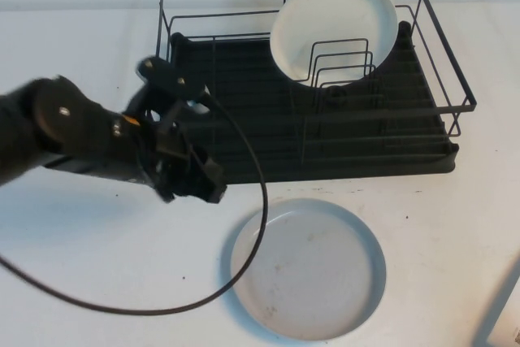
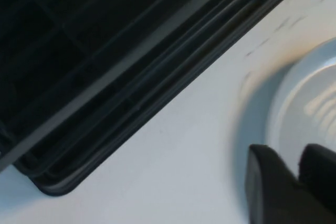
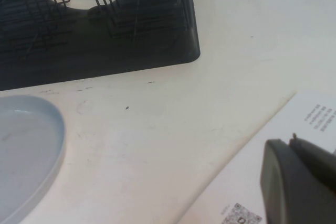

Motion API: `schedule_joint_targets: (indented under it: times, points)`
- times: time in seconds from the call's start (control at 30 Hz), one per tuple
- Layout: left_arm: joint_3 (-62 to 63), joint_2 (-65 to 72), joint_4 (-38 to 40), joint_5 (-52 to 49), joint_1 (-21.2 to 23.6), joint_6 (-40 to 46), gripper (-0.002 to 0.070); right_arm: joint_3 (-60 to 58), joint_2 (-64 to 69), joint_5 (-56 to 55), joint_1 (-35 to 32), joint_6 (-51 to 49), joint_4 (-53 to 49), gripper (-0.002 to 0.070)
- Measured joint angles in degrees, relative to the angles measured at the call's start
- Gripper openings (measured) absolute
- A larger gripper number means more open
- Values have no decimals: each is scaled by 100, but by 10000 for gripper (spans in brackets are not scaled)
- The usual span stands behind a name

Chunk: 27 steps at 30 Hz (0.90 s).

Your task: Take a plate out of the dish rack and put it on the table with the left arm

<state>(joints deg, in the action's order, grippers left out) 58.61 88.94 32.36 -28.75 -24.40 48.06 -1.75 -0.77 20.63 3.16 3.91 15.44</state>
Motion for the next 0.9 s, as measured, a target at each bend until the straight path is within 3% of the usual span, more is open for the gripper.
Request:
schedule_joint_targets:
  times: [0.07, 0.2, 0.67, 0.9]
  points:
    - [-51, -479, -95, -192, 0, -73, 55, 0, 0, 0, 0, 0, 0, -20]
    - [-540, -1401, -134, -228, 0, -178, 11, 0, 0, 0, 0, 0, 0, -20]
    - [-2839, -5043, -163, -55, 0, -913, 0, 0, 0, 0, 0, 0, 0, -20]
    - [-3422, -6244, -212, -802, 0, -1165, 0, 0, 0, 0, 0, 0, 0, -20]
